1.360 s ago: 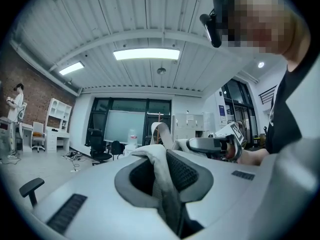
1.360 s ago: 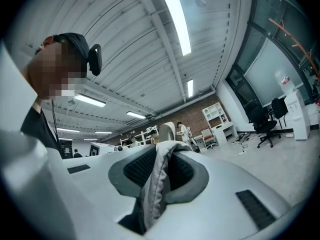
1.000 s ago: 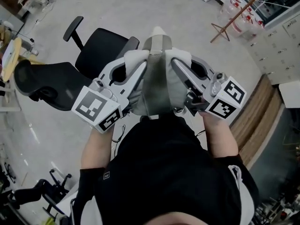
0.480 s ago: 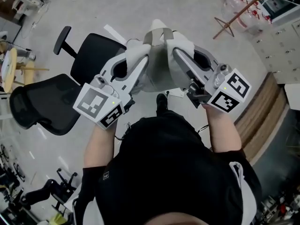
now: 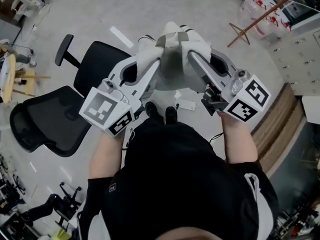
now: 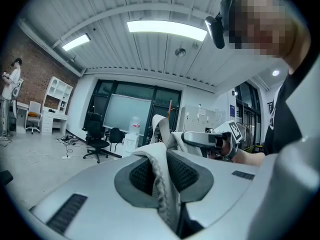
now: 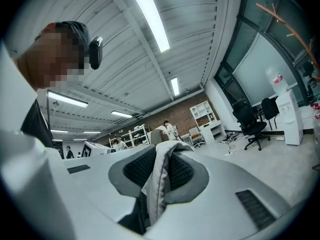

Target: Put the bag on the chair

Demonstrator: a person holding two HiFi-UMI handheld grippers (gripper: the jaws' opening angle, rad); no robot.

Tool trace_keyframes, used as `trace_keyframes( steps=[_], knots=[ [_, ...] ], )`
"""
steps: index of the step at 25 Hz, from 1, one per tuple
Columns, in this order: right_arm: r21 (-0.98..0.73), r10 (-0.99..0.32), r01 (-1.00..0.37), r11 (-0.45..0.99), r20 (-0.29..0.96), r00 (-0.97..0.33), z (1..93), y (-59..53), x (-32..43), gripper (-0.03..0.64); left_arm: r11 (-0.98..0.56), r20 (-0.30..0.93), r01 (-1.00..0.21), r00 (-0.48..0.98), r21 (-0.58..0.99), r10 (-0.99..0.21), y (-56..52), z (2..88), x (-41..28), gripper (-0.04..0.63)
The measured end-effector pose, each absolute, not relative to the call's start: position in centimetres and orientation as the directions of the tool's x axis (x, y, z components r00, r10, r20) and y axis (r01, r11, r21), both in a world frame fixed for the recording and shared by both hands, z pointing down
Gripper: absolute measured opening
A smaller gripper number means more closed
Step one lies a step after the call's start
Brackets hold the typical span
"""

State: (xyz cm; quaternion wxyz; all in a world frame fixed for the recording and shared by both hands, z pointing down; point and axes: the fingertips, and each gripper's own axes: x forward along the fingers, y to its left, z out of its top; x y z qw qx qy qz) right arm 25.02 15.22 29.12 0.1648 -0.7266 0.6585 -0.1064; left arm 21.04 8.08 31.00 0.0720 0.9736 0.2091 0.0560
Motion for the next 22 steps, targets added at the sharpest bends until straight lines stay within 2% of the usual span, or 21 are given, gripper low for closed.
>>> trace_keyframes(
  steps=[7, 13, 17, 22],
  knots=[
    [-0.415, -0.975, -0.893, -0.174, -0.055, 0.216, 27.7, 11.0, 28.3, 0.074, -0.865, 0.064, 0.486, 0.866, 0.121, 0.496, 4.1, 29.5, 23.9, 0.063],
    [-0.403, -0.97, -0.895, -0.193, -0.057, 0.235, 26.3, 6.8, 30.5, 0.074, -0.843, 0.028, 0.525, 0.847, 0.117, 0.531, -0.1, 28.2, 26.0, 0.063],
    [-0.338, -0.972, -0.917, -0.21, -0.028, 0.233, 25.2, 4.2, 33.2, 0.074, -0.847, 0.019, 0.511, 0.854, 0.149, 0.519, -2.5, 28.1, 28.9, 0.063],
    [-0.339, -0.983, -0.925, -0.171, -0.005, 0.183, 26.6, 0.2, 37.3, 0.076, -0.874, 0.047, 0.449, 0.884, 0.187, 0.464, -6.0, 29.8, 32.5, 0.063]
  ],
)
